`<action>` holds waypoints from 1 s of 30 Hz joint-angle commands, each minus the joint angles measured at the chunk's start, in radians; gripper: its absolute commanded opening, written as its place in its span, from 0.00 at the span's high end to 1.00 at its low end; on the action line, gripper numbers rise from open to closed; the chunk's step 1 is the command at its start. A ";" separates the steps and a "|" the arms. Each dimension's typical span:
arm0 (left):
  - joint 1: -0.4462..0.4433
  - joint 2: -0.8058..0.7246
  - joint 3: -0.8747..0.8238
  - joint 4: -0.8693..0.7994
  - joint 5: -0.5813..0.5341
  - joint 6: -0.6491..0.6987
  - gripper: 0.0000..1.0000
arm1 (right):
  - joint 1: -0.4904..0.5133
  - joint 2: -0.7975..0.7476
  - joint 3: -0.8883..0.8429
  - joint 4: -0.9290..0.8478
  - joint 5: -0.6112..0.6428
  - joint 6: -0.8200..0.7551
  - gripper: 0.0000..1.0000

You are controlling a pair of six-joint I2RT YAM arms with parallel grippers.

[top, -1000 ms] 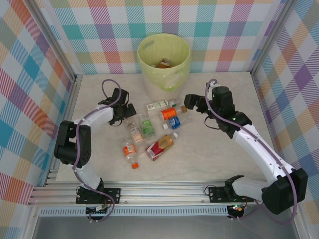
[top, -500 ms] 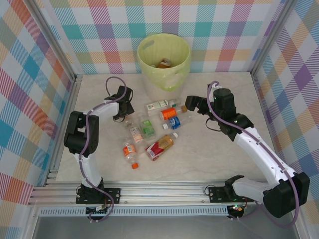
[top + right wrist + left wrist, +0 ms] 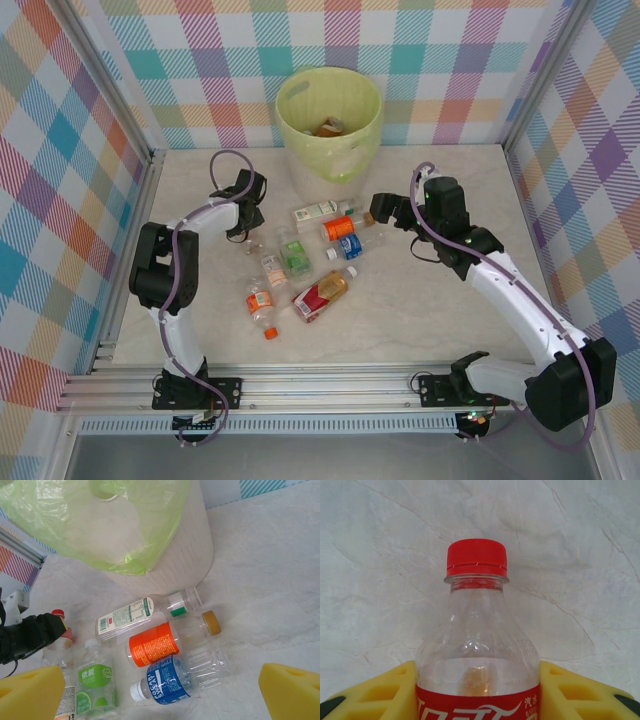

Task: Put the plastic bottles in the bin

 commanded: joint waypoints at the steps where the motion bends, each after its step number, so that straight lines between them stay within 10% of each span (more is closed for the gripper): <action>1: -0.015 -0.038 0.029 -0.039 -0.085 -0.003 1.00 | 0.004 0.005 0.024 0.011 0.023 -0.020 0.00; 15: -0.106 -0.099 0.187 -0.106 -0.128 0.038 1.00 | 0.004 -0.004 0.027 0.001 0.035 -0.033 0.00; 30: -0.127 -0.187 0.406 -0.011 0.100 0.068 1.00 | 0.004 -0.038 0.019 -0.011 0.056 -0.039 0.00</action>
